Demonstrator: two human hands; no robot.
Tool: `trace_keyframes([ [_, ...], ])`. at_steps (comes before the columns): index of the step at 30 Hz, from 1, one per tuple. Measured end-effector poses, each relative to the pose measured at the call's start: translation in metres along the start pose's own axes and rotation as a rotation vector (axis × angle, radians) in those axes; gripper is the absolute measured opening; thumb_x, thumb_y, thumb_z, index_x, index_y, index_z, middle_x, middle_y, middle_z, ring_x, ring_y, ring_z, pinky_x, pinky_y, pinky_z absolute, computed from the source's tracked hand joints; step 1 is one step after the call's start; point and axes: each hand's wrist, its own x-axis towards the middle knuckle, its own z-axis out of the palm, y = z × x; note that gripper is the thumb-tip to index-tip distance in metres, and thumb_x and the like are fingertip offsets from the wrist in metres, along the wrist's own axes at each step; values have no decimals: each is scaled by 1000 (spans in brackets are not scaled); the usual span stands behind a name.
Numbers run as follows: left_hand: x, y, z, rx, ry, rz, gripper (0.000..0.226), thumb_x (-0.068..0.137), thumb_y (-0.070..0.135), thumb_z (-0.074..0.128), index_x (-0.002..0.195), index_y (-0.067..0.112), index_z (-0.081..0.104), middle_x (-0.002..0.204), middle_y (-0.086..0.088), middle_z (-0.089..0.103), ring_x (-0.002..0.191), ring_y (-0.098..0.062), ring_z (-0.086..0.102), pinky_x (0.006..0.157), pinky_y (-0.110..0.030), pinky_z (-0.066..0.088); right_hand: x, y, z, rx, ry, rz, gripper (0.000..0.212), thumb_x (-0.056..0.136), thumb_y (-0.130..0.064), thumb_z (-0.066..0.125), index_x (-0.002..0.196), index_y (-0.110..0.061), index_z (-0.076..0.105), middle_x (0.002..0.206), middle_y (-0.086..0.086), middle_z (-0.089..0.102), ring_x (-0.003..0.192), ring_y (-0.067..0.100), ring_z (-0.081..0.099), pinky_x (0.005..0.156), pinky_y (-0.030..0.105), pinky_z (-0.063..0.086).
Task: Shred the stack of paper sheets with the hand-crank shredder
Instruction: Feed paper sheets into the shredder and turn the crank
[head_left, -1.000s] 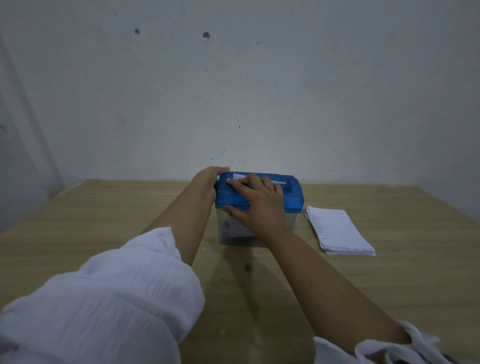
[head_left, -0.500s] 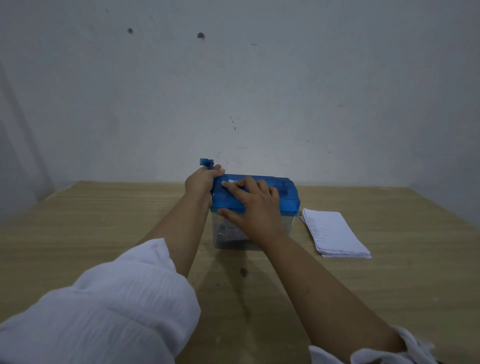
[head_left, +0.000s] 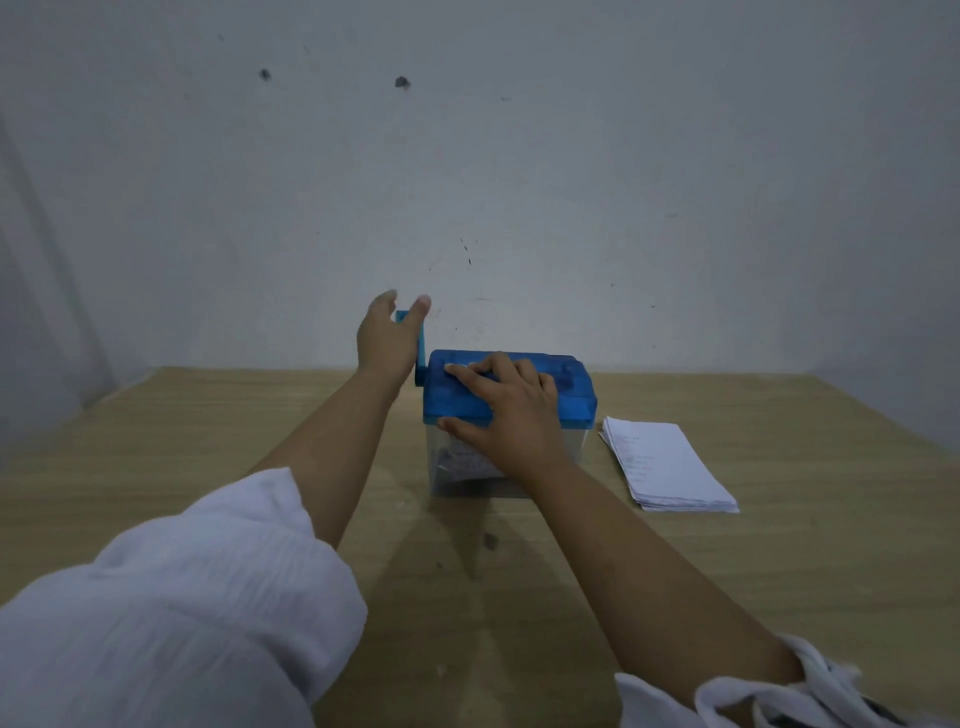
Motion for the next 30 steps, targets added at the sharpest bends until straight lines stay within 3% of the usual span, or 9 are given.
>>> trace_keyframes([
  [4,12,9,-16,647,-148,263,40,101,28,38,103,-4,63,102,-20,63,97,-33,57,80,-34,42,0,-2,1,10,20,16,59,82,-61,55,135,-36,46,120,-9,46,109,14,38,83,24,12],
  [8,11,23,-20,823,-208,274,39,102,21,34,108,-6,62,106,-22,62,99,-33,56,80,-35,41,3,-3,3,8,12,32,57,84,-61,51,135,-38,45,118,-10,44,107,12,37,81,23,11],
  [12,3,38,-26,925,-236,290,35,101,20,38,109,-5,63,104,-20,63,90,-28,54,73,-30,39,4,-3,2,4,3,27,55,85,-59,51,136,-38,44,119,-9,43,107,13,36,83,25,13],
  [15,-4,45,-33,963,-266,270,33,98,21,47,108,-4,66,82,-11,61,78,-22,50,59,-27,39,4,-3,2,-9,3,28,56,85,-59,51,136,-38,43,120,-9,43,108,13,36,84,26,15],
  [19,-18,56,-40,1051,-357,181,30,90,20,61,111,0,65,111,-15,65,99,-25,59,85,-32,48,2,-3,1,-7,4,19,55,86,-57,52,137,-37,43,120,-9,44,107,14,37,85,26,15],
  [24,-46,23,-48,1053,-491,89,29,84,14,68,110,1,67,112,-13,65,107,-26,60,87,-28,46,-2,2,-2,19,-9,-46,57,89,-47,51,142,-31,37,123,-5,47,111,18,40,93,31,22],
  [26,-53,2,-47,1022,-471,43,31,84,14,68,112,1,68,108,-12,66,108,-24,60,90,-27,45,-4,4,-4,21,-31,-64,61,88,-47,44,144,-27,34,126,-3,48,111,19,41,95,30,24],
  [30,-57,-27,-41,801,-372,-33,34,84,10,68,117,0,65,115,-15,67,108,-25,61,91,-27,43,-7,5,-2,21,-23,-88,58,94,-37,50,146,-25,29,137,-2,46,122,20,40,107,31,20],
])
